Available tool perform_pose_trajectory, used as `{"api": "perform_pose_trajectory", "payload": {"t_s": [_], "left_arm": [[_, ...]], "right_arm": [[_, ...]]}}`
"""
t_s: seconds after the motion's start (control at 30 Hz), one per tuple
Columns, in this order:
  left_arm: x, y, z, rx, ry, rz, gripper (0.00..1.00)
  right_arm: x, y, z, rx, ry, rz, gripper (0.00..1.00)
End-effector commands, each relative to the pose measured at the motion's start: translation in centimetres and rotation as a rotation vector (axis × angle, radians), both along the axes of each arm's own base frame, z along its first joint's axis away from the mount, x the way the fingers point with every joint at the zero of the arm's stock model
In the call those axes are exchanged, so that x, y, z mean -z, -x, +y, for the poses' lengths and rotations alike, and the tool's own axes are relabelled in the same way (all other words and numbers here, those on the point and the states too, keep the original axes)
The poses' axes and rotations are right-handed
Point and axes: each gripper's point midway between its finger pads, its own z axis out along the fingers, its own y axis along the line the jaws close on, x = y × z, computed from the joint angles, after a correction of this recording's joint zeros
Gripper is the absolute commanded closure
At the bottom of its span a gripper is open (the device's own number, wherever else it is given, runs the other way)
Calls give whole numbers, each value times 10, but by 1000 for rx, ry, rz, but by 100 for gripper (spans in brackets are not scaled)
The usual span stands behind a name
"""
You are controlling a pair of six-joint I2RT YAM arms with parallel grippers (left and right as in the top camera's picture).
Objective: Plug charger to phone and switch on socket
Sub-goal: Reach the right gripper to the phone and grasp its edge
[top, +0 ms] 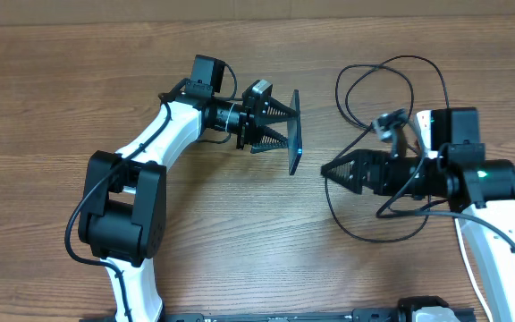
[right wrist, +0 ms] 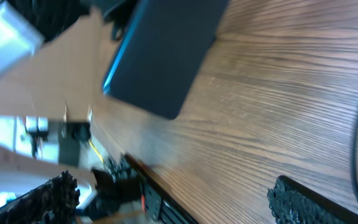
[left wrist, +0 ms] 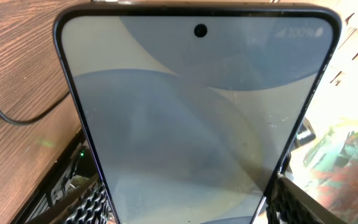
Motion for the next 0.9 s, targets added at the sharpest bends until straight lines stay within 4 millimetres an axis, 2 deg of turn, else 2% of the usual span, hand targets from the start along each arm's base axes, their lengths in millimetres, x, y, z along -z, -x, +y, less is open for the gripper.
{"api": "perform_pose_trajectory", "payload": {"t_s": [0.0, 0.13, 0.27, 0.4, 0.5, 0.6, 0.67, 0.87], "left_arm": [[-13, 0, 0, 26, 51, -7, 76], [-13, 0, 0, 26, 50, -7, 76], [-13, 0, 0, 26, 50, -7, 76], [-13, 0, 0, 26, 50, -7, 76], [-13, 0, 0, 26, 50, -7, 76], [-13, 0, 0, 26, 50, -7, 76], [-13, 0, 0, 26, 50, -7, 76], [-13, 0, 0, 26, 50, -7, 76]], "right_arm": [[-14, 14, 14, -90, 76, -144, 0], [-12, 11, 9, 56, 283, -210, 0], [-28, 4, -4, 304, 387, -281, 0], [-42, 6, 16, 302, 339, -343, 0], [-35, 3, 31, 263, 345, -337, 0], [-24, -7, 41, 258, 382, -334, 16], [-15, -19, 41, 289, 437, -347, 21], [0, -43, 42, 352, 516, -366, 23]]}}
